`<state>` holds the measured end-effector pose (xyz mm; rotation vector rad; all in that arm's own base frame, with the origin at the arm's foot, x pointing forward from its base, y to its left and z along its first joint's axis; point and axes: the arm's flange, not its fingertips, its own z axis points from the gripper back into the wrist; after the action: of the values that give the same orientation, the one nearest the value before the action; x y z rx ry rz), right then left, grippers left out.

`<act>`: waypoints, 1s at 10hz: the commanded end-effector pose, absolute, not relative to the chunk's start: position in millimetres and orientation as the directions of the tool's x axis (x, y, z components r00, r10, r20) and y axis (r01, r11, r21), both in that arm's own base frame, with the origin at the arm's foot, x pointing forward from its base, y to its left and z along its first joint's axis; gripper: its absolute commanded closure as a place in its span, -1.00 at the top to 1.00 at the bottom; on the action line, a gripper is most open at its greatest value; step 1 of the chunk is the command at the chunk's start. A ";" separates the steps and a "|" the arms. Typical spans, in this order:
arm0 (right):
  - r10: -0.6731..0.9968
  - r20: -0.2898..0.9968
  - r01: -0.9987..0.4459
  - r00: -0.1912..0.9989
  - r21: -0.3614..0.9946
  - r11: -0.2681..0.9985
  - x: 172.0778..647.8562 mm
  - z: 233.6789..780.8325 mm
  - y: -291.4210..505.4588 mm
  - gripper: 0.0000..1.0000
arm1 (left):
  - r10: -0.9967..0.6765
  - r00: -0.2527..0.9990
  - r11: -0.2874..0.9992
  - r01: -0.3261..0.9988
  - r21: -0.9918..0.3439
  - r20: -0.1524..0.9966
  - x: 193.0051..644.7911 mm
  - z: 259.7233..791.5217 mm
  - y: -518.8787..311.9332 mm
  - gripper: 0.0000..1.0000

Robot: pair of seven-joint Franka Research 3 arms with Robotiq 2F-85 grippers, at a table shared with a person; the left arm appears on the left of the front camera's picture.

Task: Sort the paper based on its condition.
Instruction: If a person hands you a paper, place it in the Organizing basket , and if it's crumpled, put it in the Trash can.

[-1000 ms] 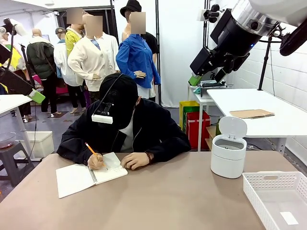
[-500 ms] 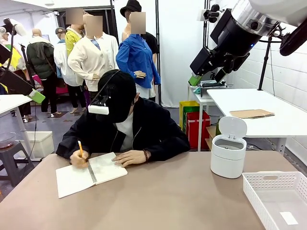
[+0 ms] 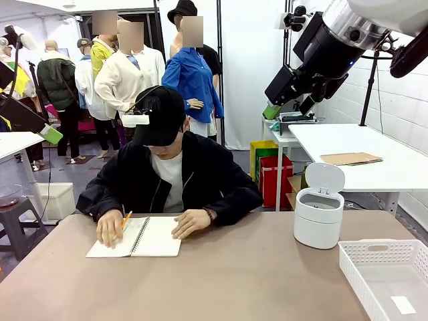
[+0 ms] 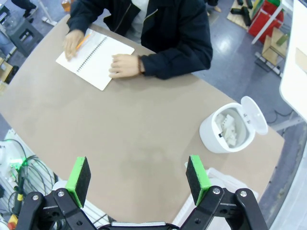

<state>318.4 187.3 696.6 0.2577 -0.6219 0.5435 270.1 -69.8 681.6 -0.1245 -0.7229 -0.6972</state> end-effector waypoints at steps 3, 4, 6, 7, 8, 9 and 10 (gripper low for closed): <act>0.403 0.613 -0.553 0.680 0.068 0.830 318.4 696.6 187.3 1.00 | -0.543 0.538 0.771 0.624 0.127 0.645 269.5 682.1 -69.3 1.00; 0.403 0.613 -0.553 0.680 0.068 0.830 318.4 696.6 187.3 1.00 | -0.543 0.538 0.771 0.624 0.127 0.645 269.5 682.1 -69.3 1.00; 0.403 0.613 -0.553 0.680 0.068 0.830 318.4 696.6 187.3 1.00 | -0.543 0.538 0.771 0.624 0.127 0.645 269.5 682.1 -69.3 1.00; 0.403 0.613 -0.553 0.680 0.068 0.830 318.4 696.6 187.3 1.00 | -0.543 0.538 0.771 0.624 0.127 0.645 269.5 682.1 -69.3 1.00; 0.403 0.613 -0.553 0.680 0.068 0.830 318.4 696.6 187.3 1.00 | -0.543 0.538 0.771 0.624 0.127 0.645 269.5 682.1 -69.3 1.00; 0.403 0.613 -0.553 0.680 0.068 0.830 318.4 696.6 187.3 1.00 | -0.543 0.538 0.771 0.624 0.127 0.645 269.5 682.1 -69.3 1.00; 0.403 0.613 -0.553 0.680 0.068 0.830 318.4 696.6 187.3 1.00 | -0.543 0.538 0.771 0.624 0.127 0.645 269.5 682.1 -69.3 1.00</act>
<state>318.4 187.3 696.6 0.2577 -0.6220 0.5435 270.1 -69.8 681.6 -0.1245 -0.7229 -0.6972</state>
